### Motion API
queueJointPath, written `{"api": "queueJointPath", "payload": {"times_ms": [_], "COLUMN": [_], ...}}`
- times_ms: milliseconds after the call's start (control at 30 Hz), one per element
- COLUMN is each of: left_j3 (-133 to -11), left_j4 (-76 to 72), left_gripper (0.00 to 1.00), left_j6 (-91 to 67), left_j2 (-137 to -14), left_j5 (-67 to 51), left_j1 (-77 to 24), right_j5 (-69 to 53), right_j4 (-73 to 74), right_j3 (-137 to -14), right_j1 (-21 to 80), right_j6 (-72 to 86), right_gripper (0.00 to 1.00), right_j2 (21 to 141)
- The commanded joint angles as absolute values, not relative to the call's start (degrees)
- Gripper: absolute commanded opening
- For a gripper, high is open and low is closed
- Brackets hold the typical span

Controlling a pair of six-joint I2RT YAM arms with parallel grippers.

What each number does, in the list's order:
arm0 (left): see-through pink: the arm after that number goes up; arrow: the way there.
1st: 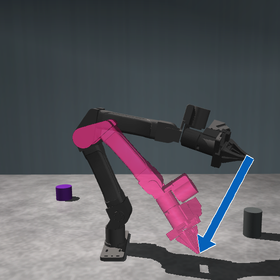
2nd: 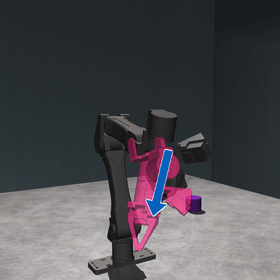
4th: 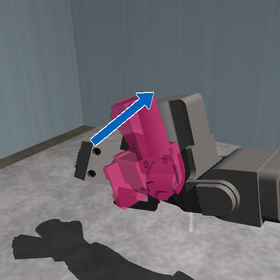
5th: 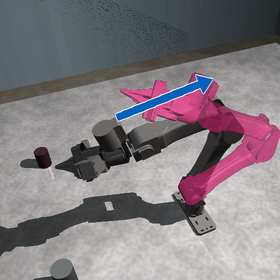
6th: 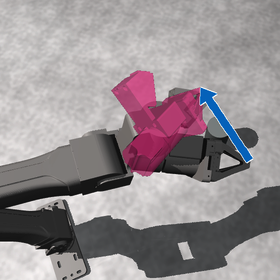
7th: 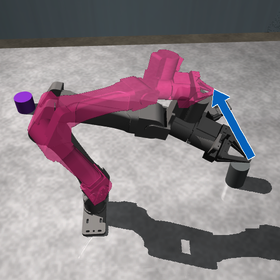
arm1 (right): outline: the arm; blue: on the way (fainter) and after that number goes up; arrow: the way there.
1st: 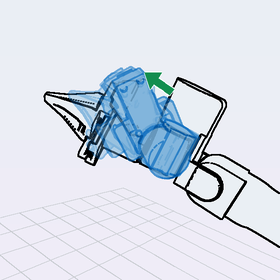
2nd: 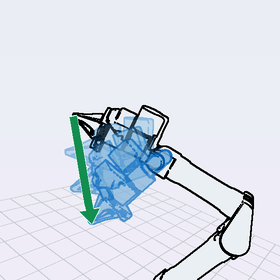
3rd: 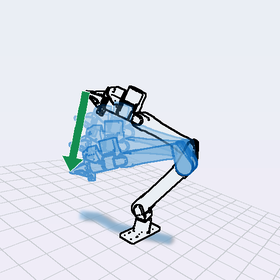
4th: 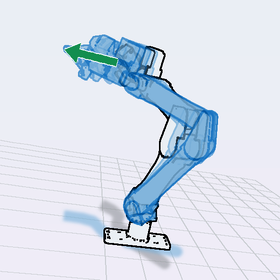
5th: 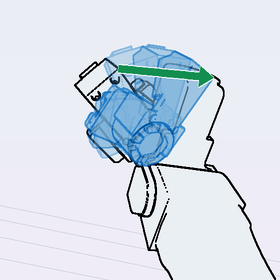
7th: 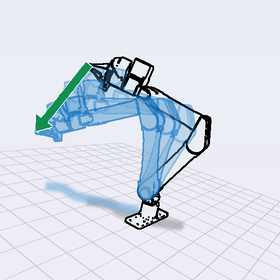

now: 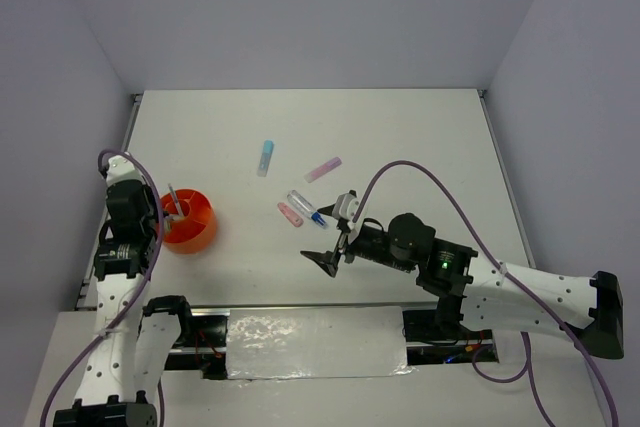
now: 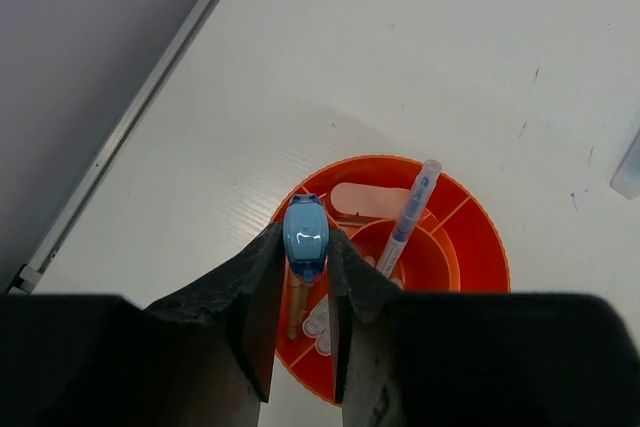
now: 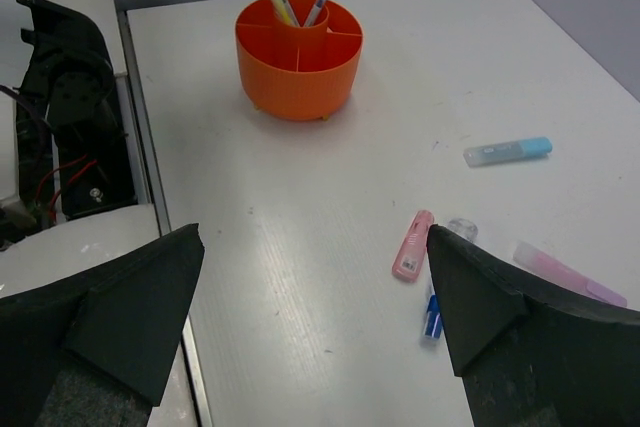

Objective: Sort the stationery into containers
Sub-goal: Place the stationery in the storage box.

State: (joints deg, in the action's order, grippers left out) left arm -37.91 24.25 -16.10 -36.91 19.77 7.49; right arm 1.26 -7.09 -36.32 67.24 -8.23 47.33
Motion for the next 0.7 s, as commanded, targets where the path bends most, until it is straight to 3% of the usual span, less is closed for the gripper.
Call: {"api": "queueJointPath", "payload": {"times_ms": [0,133,367,467,567,667], "left_j3": [-38.23,-38.41,-39.02,-40.25,-43.58,-49.46], "left_j4": [23.02,23.55,24.52,26.62,29.6,33.99], "left_gripper": [0.36,0.47,0.49,0.77,0.98,0.99], "left_j6": [-17.84,-18.37,-18.28,-20.38,-22.49,-24.77], "left_j2": [-36.21,-36.21,-35.69,-34.19,-33.14,-34.45], "left_j5": [18.72,18.99,19.77,21.27,20.05,16.54], "left_j1": [8.09,8.17,8.17,8.26,8.26,8.17], "right_j5": [0.53,0.7,2.81,0.45,-1.59,3.86], "right_j4": [-7.82,-7.91,-8.0,-7.13,-2.93,4.35], "right_j3": [-36.3,-36.21,-36.56,-37.17,-40.93,-48.21], "right_j1": [67.24,67.15,66.36,60.67,55.64,55.11], "right_j6": [-8.88,-8.96,-8.88,-7.66,-7.03,-7.29], "right_gripper": [1.0,1.0,1.0,1.0,1.0,0.99], "right_j2": [46.76,47.11,50.36,54.04,61.24,72.3]}}
